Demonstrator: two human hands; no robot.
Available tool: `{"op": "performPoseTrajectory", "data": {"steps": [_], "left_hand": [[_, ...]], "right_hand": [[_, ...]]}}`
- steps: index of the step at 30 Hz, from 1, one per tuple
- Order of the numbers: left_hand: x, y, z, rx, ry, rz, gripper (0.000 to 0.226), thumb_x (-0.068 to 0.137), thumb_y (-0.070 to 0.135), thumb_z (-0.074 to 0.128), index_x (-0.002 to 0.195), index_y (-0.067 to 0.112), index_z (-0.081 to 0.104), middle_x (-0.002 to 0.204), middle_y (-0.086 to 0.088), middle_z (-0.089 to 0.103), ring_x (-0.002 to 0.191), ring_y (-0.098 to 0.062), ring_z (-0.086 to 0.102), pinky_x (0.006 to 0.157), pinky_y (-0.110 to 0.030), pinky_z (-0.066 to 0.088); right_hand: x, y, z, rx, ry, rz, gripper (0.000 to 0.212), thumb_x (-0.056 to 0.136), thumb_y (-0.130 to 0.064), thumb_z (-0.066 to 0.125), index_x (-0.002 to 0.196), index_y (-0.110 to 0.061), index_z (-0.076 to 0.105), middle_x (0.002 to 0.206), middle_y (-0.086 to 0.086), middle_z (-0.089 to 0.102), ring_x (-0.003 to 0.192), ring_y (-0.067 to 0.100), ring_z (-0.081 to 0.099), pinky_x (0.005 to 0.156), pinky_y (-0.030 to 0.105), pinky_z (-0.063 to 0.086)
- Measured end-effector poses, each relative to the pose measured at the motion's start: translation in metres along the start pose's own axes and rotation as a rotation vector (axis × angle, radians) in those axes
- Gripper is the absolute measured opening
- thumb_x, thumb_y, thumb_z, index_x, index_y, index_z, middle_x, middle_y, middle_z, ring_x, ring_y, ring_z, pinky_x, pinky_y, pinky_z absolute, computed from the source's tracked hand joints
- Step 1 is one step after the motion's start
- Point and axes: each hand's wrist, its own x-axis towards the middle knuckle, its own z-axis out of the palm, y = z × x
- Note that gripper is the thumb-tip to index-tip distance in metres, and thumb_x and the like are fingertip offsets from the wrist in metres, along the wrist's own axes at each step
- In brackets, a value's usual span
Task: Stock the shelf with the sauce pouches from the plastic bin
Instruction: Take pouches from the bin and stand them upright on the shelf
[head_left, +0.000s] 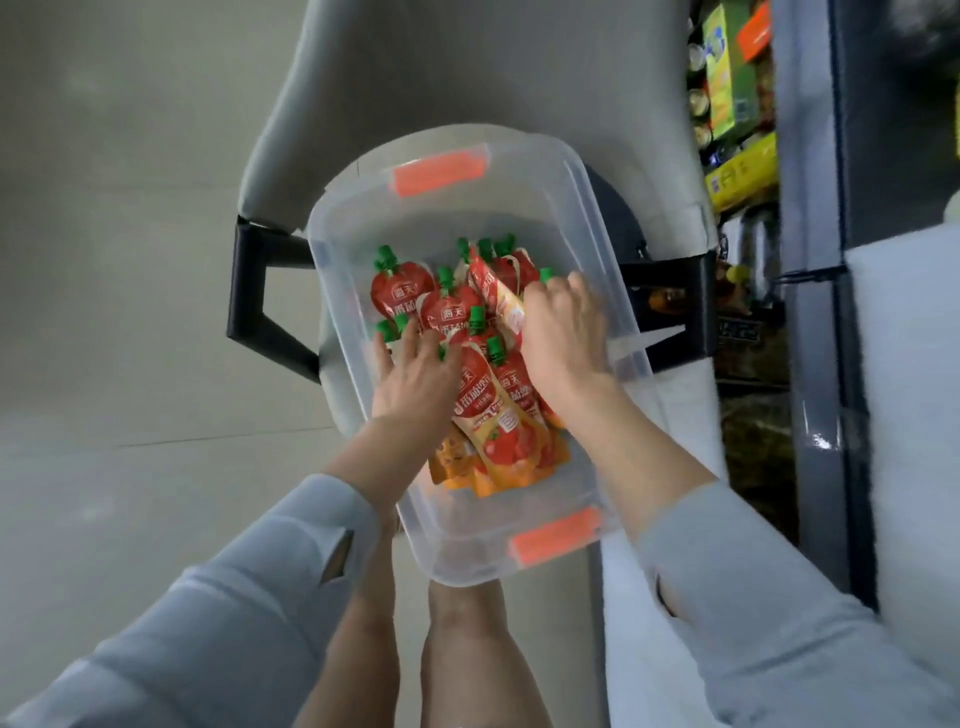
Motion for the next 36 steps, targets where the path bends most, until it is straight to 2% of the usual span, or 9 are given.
{"op": "performPoseTrajectory", "data": {"steps": [4,7,13,16,19,26,30,33,36], "left_hand": [[0.009,-0.002,-0.011,-0.008,0.026,0.035,0.061,0.078,0.041,0.074,0.133,0.026,0.051,0.129,-0.006,0.049,0.129,-0.028,0.039,0.117,-0.049,0.023],[0.008,-0.003,-0.026,-0.320,-0.001,0.016,0.047,0.075,0.037,0.077,0.117,0.022,0.061,0.106,0.002,0.053,0.096,-0.018,0.053,0.090,-0.035,0.049],[0.023,-0.003,-0.059,-1.039,0.099,-0.208,0.043,0.080,0.015,0.076,0.118,0.015,0.057,0.105,0.002,0.062,0.092,-0.017,0.063,0.076,-0.033,0.057],[0.030,0.008,-0.050,-1.412,0.032,-0.394,0.039,0.083,0.016,0.072,0.119,0.017,0.056,0.107,0.000,0.066,0.091,-0.017,0.068,0.074,-0.034,0.059],[0.027,0.026,-0.012,-1.289,-0.133,-0.428,0.034,0.084,0.020,0.072,0.116,0.017,0.059,0.103,-0.001,0.069,0.090,-0.018,0.067,0.065,-0.028,0.053],[0.014,0.027,0.005,-1.358,-0.065,-0.438,0.042,0.087,0.018,0.069,0.125,0.015,0.053,0.113,-0.003,0.067,0.100,-0.022,0.065,0.085,-0.041,0.055],[-0.004,0.017,-0.023,-1.444,-0.031,-0.369,0.039,0.091,0.020,0.064,0.127,0.016,0.048,0.112,0.000,0.065,0.099,-0.018,0.066,0.074,-0.032,0.057],[-0.023,0.010,-0.055,-1.486,-0.005,-0.338,0.032,0.091,0.022,0.064,0.120,0.015,0.050,0.102,0.003,0.065,0.086,-0.010,0.066,0.057,-0.019,0.055],[-0.051,0.008,-0.093,-1.506,-0.014,-0.245,0.031,0.091,0.021,0.065,0.119,0.013,0.053,0.104,-0.003,0.067,0.090,-0.017,0.069,0.064,-0.025,0.058]], "right_hand": [[-0.059,0.014,0.017,0.272,0.034,0.187,0.009,0.090,-0.017,0.068,0.095,-0.010,0.069,0.097,0.006,0.071,0.093,0.025,0.058,0.073,0.034,0.047],[-0.091,0.024,0.033,0.321,-0.024,0.301,0.005,0.090,-0.015,0.066,0.093,-0.013,0.063,0.093,0.003,0.069,0.091,0.024,0.058,0.069,0.033,0.047],[-0.086,0.028,0.047,0.498,-0.162,0.392,0.031,0.093,-0.018,0.063,0.117,-0.021,0.044,0.103,0.001,0.068,0.089,0.026,0.067,0.066,0.031,0.044],[-0.071,0.023,0.048,0.533,-0.174,0.391,0.039,0.094,-0.029,0.064,0.128,-0.023,0.047,0.113,0.000,0.069,0.101,0.026,0.067,0.080,0.038,0.052],[-0.064,0.017,0.050,0.451,-0.175,0.387,0.032,0.097,-0.031,0.058,0.128,-0.022,0.053,0.113,0.002,0.070,0.104,0.029,0.066,0.086,0.041,0.051],[-0.061,0.020,0.043,0.550,-0.178,0.442,0.022,0.095,-0.033,0.062,0.113,-0.021,0.061,0.106,-0.004,0.070,0.097,0.020,0.065,0.078,0.030,0.046],[-0.074,0.032,0.019,0.966,-0.175,0.523,0.026,0.094,-0.033,0.063,0.118,-0.022,0.060,0.107,-0.010,0.065,0.100,0.012,0.063,0.077,0.022,0.045],[-0.094,0.035,-0.003,1.334,-0.143,0.592,0.036,0.090,-0.036,0.068,0.123,-0.030,0.059,0.116,-0.008,0.069,0.108,0.013,0.066,0.094,0.037,0.055],[-0.119,0.032,-0.037,1.575,-0.108,0.642,0.039,0.084,-0.041,0.073,0.121,-0.033,0.062,0.112,-0.005,0.073,0.104,0.016,0.070,0.096,0.046,0.055]]}}
